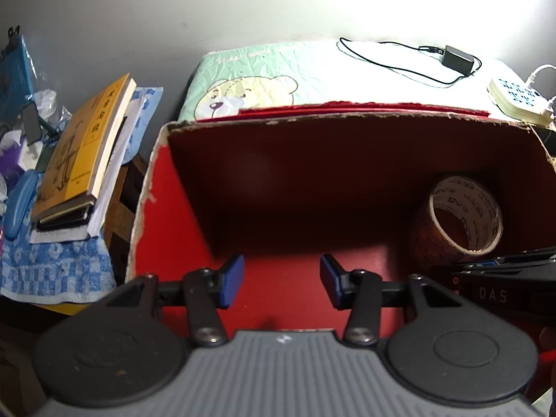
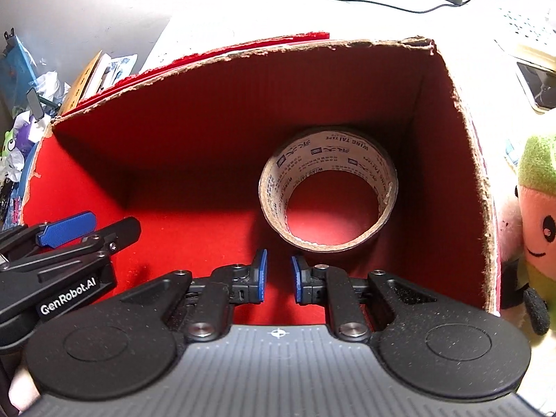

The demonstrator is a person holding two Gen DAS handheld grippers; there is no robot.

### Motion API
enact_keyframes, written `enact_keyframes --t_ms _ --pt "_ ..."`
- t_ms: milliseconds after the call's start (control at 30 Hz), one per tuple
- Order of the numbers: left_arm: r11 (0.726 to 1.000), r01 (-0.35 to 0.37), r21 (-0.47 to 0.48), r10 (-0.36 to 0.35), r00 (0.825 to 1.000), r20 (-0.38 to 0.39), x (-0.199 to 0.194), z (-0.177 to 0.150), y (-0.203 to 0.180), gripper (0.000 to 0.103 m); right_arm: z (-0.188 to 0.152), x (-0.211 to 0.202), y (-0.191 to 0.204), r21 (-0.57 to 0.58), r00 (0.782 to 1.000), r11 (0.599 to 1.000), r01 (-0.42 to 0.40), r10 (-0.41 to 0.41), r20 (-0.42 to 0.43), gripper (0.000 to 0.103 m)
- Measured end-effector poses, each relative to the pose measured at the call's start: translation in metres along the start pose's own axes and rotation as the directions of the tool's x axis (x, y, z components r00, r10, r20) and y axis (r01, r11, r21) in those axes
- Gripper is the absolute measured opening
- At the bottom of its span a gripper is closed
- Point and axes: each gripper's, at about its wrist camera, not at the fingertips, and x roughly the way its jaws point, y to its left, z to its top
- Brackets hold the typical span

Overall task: Organize objects
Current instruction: 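Withdraw the right gripper from the box and move back toward the table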

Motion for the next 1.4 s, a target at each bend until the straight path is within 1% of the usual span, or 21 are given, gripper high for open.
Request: enact_keyframes --t_ms 67,167,300,367,533,633,767,933,1100,1200,1300,1400 --pt "1.0 -0.012 0.019 0.012 1.0 0.003 0.0 0.001 -0.004 0.051 0.001 0.001 -0.001 0.001 1.0 1.0 -0.002 0.002 -0.007 0.021" --pt "0.999 -0.023 0.043 0.022 1.0 0.006 0.0 0.001 -0.008 0.053 0.0 -0.003 -0.001 0.007 1.0 1.0 0.009 -0.009 0.009 0.021" --pt "0.998 -0.031 0.051 0.031 0.999 0.008 0.001 0.002 -0.011 0.055 -0.007 -0.015 -0.008 0.057 0.999 0.998 -0.031 0.029 0.038 0.022" --pt "0.998 -0.032 0.054 0.031 0.999 0.007 0.001 0.003 -0.013 0.06 -0.019 -0.021 -0.013 0.066 0.998 0.997 -0.034 0.03 0.064 0.021" --pt "0.993 -0.063 0.095 0.061 0.998 0.02 0.002 0.002 -0.024 0.065 -0.028 -0.023 -0.005 0.027 0.993 0.999 0.024 -0.027 0.111 0.022" --pt "0.991 -0.072 0.112 0.069 0.997 0.024 0.003 0.002 -0.028 0.066 -0.033 -0.028 -0.006 0.02 0.989 0.999 0.038 -0.04 0.14 0.022" --pt "0.99 -0.067 0.122 0.065 0.998 0.018 0.006 0.003 -0.031 0.069 -0.04 -0.042 -0.007 0.006 0.982 0.999 0.042 -0.043 0.183 0.021" --pt "0.985 -0.092 0.148 0.087 0.996 0.036 0.006 0.002 -0.037 0.07 -0.04 -0.041 0.004 -0.016 0.974 0.997 0.077 -0.072 0.214 0.02" --pt "0.986 -0.092 0.139 0.087 0.995 0.044 0.005 0.002 -0.036 0.071 -0.041 -0.044 0.006 -0.017 0.97 0.996 0.085 -0.078 0.229 0.02" --pt "0.984 -0.111 0.138 0.103 0.992 0.066 0.003 0.001 -0.037 0.071 -0.043 -0.048 0.008 -0.019 0.966 0.995 0.095 -0.088 0.242 0.02" --pt "0.984 -0.131 0.117 0.124 0.99 0.067 -0.001 0.003 -0.036 0.071 -0.048 -0.055 0.008 -0.019 0.961 0.995 0.103 -0.094 0.26 0.02" --pt "0.991 -0.103 0.083 0.097 0.993 0.067 -0.013 0.004 -0.031 0.071 -0.053 -0.065 0.006 -0.018 0.955 0.995 0.1 -0.091 0.283 0.021"
